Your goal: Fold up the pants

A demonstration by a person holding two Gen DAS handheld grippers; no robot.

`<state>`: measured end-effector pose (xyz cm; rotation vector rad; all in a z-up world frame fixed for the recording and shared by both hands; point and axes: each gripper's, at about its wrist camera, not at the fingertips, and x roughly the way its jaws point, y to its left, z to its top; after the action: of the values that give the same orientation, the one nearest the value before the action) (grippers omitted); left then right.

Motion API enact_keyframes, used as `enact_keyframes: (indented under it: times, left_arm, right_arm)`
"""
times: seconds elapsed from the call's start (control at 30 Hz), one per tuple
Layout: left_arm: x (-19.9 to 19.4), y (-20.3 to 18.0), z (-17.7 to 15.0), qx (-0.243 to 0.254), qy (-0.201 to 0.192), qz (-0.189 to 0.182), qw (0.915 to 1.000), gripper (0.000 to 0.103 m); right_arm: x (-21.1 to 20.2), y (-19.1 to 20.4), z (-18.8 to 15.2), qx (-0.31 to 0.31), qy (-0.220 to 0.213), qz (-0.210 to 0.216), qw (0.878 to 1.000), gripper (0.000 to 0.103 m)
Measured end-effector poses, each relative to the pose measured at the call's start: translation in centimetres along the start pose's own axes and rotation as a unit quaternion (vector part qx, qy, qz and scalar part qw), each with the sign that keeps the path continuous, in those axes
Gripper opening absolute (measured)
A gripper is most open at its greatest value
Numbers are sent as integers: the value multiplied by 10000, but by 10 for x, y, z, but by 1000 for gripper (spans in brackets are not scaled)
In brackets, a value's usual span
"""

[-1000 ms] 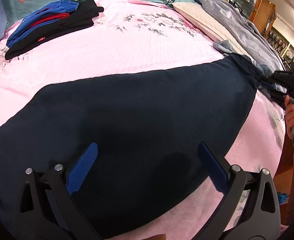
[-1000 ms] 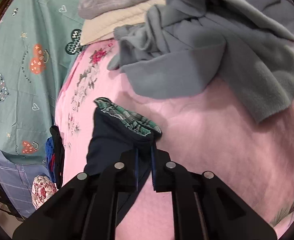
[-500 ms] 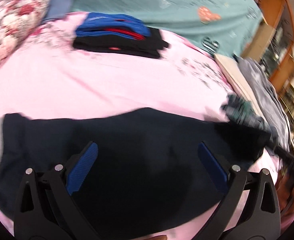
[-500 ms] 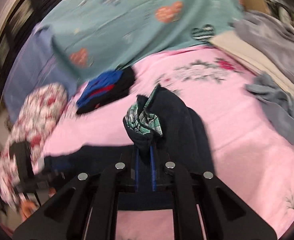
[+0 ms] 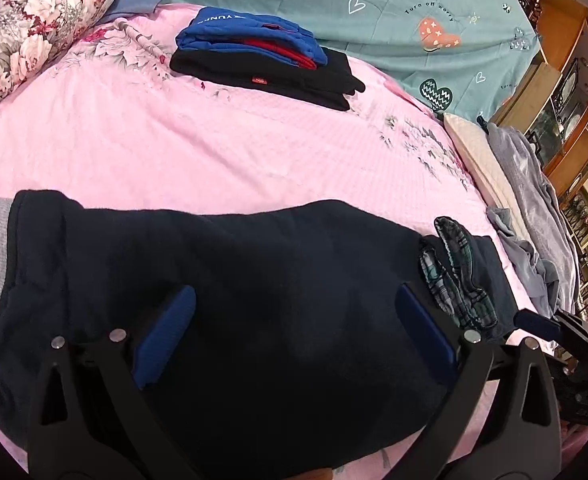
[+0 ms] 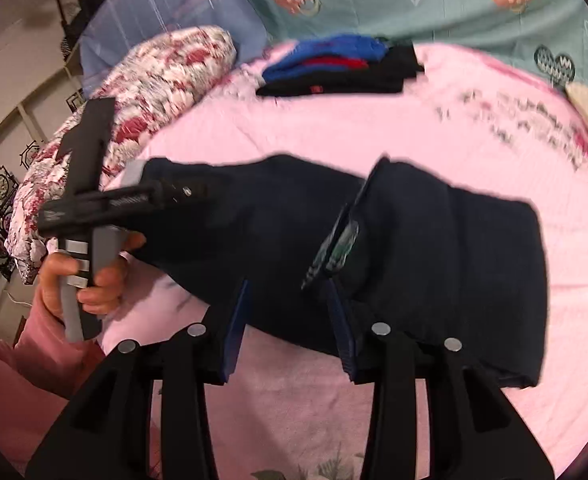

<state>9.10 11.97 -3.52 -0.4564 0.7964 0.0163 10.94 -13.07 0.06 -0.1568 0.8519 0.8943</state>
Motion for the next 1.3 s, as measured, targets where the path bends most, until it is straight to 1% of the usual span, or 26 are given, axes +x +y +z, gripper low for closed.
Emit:
enact_keyframes:
  times: [0.07, 0.1, 0.17, 0.23, 0.3, 0.33, 0.37, 0.4, 0.43, 0.53, 0.57, 0.6, 0.63, 0.67, 0.7, 0.73, 0.8, 0.87, 0.93, 1.07, 1.1, 1.13, 1.17, 1.2, 1.3]
  left_arm:
    - [1, 0, 0, -11, 19, 1, 10000, 101]
    - [1, 0, 0, -5, 13, -1, 10000, 101]
    - [0, 0, 0, -2, 4, -11, 10000, 101]
    - [0, 1, 0, -17, 3, -30, 10000, 101]
    - [0, 2, 0, -56, -7, -63, 10000, 101]
    - [0, 3, 0, -72, -4, -69, 9999, 101]
    - [0, 3, 0, -86, 0, -75, 9999, 101]
    - [0, 3, 0, -89, 0, -77, 9999, 101]
    - [0, 3, 0, -88, 0, -73, 9999, 101]
    - [1, 2, 1, -72, 20, -49, 10000, 101]
    - [1, 2, 1, -73, 16, -53, 10000, 101]
    - [1, 2, 1, -80, 12, -58, 10000, 101]
    - [1, 3, 1, -89, 8, -64, 9999, 101]
    - [1, 3, 1, -96, 2, -69, 9999, 101]
    - [1, 3, 1, -101, 3, -70, 9999, 101]
    - [1, 3, 1, -93, 14, -58, 9999, 101]
    - [2, 3, 1, -70, 43, -26, 10000, 101]
    - [1, 3, 1, -62, 33, -24, 10000, 101]
    - [0, 4, 0, -91, 21, -51, 9999, 101]
    - [0, 4, 1, -109, 22, -61, 9999, 101]
    - [0, 4, 1, -106, 20, -60, 9999, 101]
    - [0, 5, 1, -109, 13, -69, 9999, 101]
    - [0, 5, 1, -118, 8, -77, 9999, 101]
    - [0, 5, 1, -125, 12, -78, 9999, 101]
    - [0, 5, 2, -120, 18, -70, 9999, 101]
  right_arm:
    - [-8, 3, 1, -207, -163, -265, 9993, 46]
    - [-7, 3, 1, -284, -180, -410, 9986, 46]
    - [4, 7, 2, -512, -87, -765, 9957, 46]
    - [15, 9, 3, -685, -38, -959, 9930, 46]
    - [27, 6, 6, -736, 91, -1120, 9909, 36]
    - [32, 3, 5, -746, 186, -1079, 9912, 31]
    - [37, 0, 7, -718, 273, -1004, 9920, 17]
    - [39, -2, 6, -700, 338, -951, 9924, 11]
    - [36, -2, 7, -731, 331, -907, 9926, 10]
    - [18, 4, 8, -875, 171, -747, 9932, 10]
    - [16, 6, 8, -946, 187, -721, 9927, 10]
    - [19, 9, 6, -1052, 260, -765, 9912, 10]
    - [27, 10, 1, -1180, 376, -910, 9881, 11]
    - [32, 9, -2, -1199, 455, -979, 9869, 19]
    - [35, 8, -5, -1166, 508, -919, 9876, 24]
    - [33, 8, -6, -1139, 470, -842, 9888, 27]
    - [26, 8, -5, -1082, 397, -676, 9910, 40]
    - [25, 12, -5, -1193, 340, -780, 9892, 44]
    - [33, 14, -6, -1340, 425, -980, 9852, 44]
    - [47, 15, -9, -1450, 535, -1191, 9808, 44]
    - [48, 17, -9, -1540, 516, -1244, 9788, 37]
    - [49, 19, -9, -1637, 523, -1325, 9762, 33]
    - [47, 19, -7, -1683, 518, -1379, 9747, 24]
    - [44, 17, -6, -1634, 475, -1372, 9758, 19]
    - [23, 11, 6, -1219, 144, -1176, 9854, 18]
